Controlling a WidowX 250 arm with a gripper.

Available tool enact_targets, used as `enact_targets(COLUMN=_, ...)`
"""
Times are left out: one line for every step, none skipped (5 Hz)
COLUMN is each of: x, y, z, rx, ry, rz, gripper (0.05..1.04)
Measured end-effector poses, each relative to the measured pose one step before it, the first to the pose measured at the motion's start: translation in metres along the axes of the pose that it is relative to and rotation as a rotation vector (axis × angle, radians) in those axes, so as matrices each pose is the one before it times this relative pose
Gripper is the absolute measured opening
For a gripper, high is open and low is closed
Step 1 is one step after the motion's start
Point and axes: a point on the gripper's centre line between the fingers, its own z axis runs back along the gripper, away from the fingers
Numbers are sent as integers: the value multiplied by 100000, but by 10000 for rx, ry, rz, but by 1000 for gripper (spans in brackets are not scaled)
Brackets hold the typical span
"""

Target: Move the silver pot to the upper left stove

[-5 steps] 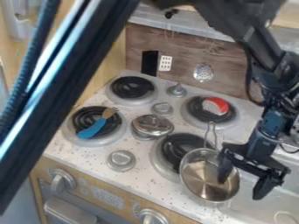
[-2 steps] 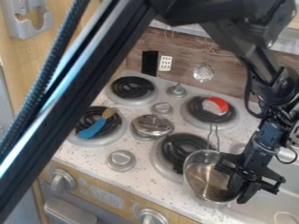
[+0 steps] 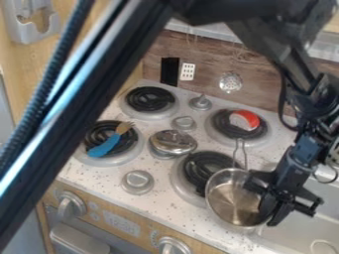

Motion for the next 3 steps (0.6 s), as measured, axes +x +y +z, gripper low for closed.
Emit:
enact_targets(x=365, y=129, z=1787, rx=-206, ry=-401, rz=59, gripper=67)
enact_targets(x=837, y=390, z=3792, rx=-396, ry=-769, rz=164, gripper=67)
enact_targets(x=1148, y=1564, z=2252, rx=-224, ry=-269, rz=625, gripper=67)
